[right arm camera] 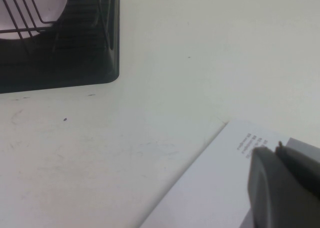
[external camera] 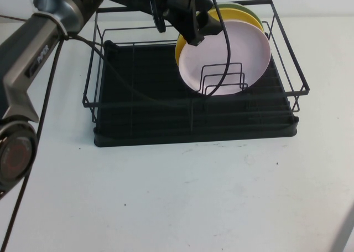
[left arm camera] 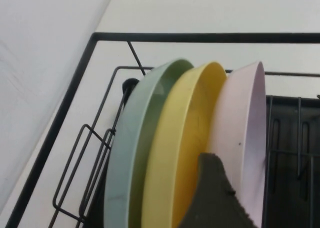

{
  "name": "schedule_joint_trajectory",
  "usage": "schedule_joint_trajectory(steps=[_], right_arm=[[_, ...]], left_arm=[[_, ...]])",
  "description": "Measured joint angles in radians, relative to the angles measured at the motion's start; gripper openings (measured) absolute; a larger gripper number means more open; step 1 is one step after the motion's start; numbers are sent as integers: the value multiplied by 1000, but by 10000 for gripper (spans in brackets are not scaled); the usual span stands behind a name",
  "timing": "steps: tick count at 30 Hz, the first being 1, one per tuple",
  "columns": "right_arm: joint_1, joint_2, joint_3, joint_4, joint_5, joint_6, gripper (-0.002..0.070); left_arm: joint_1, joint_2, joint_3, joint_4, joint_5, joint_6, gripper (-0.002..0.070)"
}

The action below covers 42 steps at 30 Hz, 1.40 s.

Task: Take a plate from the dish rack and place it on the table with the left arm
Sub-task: Grasp the plate from the shelf

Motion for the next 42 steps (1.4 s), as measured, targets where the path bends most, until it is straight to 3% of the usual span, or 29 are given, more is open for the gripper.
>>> schedule_joint_trajectory(steps=[8, 21, 24, 29, 42], right_arm=[[0, 0, 0, 0, 0, 0, -20], [0, 0, 0, 0, 0, 0, -20], [0, 0, 0, 0, 0, 0, -21], [0, 0, 0, 0, 0, 0, -21], [0, 0, 0, 0, 0, 0, -20]], left_arm=[[0, 55, 0, -93, -49, 11, 400], [-4, 127, 6, -121, -154, 35, 398], [-6, 136, 6, -120, -154, 35, 335], [-6, 139, 6, -115, -154, 41, 96], [-6, -16, 6, -68, -130, 34, 94]])
